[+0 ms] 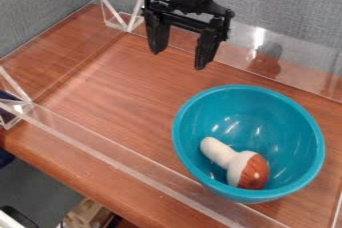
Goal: Remove the mushroom from inside the blue bowl and put it on the table
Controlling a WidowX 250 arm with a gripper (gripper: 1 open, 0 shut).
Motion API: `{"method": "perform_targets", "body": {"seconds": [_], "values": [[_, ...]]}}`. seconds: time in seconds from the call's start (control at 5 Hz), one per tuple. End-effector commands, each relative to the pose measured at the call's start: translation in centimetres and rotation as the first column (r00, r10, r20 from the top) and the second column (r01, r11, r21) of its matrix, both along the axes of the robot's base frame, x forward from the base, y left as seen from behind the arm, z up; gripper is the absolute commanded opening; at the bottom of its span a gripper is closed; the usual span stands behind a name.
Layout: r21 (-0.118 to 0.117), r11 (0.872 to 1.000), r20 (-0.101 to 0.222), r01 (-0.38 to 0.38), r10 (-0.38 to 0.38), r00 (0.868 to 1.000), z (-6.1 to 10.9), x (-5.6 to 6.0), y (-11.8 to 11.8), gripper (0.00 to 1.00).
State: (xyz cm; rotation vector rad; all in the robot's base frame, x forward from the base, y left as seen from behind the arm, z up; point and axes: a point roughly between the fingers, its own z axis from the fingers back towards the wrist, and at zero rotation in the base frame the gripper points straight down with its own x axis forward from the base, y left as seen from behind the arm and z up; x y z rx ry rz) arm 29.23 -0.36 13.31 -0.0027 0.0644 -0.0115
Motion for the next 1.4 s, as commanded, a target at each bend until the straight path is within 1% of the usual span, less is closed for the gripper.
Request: {"method": "perform_targets", "body": {"seconds": [0.0,0.2,0.4,0.6,0.8,1.0,1.2], "values": [[-0.004,1.000,-0.008,0.010,-0.010,1.000,-0.4,-0.3,-0.4,1.00],[-0.023,0.999,0.002,0.050,-0.050,0.999,-0.4,-1.8,-2.6,1.00],[-0.038,0.995,0.027,0.092,-0.091,0.995,-0.6,-3.0,-5.2,1.00],[-0.047,0.990,0.053,0.134,-0.131,0.990,-0.8,-4.1,-7.8,1.00],[-0.049,0.986,0.068,0.160,-0.157,0.985,-1.2,-4.9,-9.5,1.00],[-0.055,0.984,0.080,0.170,-0.165,0.983,-2.1,-5.5,-10.5,1.00],[-0.066,0.982,0.104,0.177,-0.169,0.980,-2.8,-5.9,-11.1,1.00]]}}
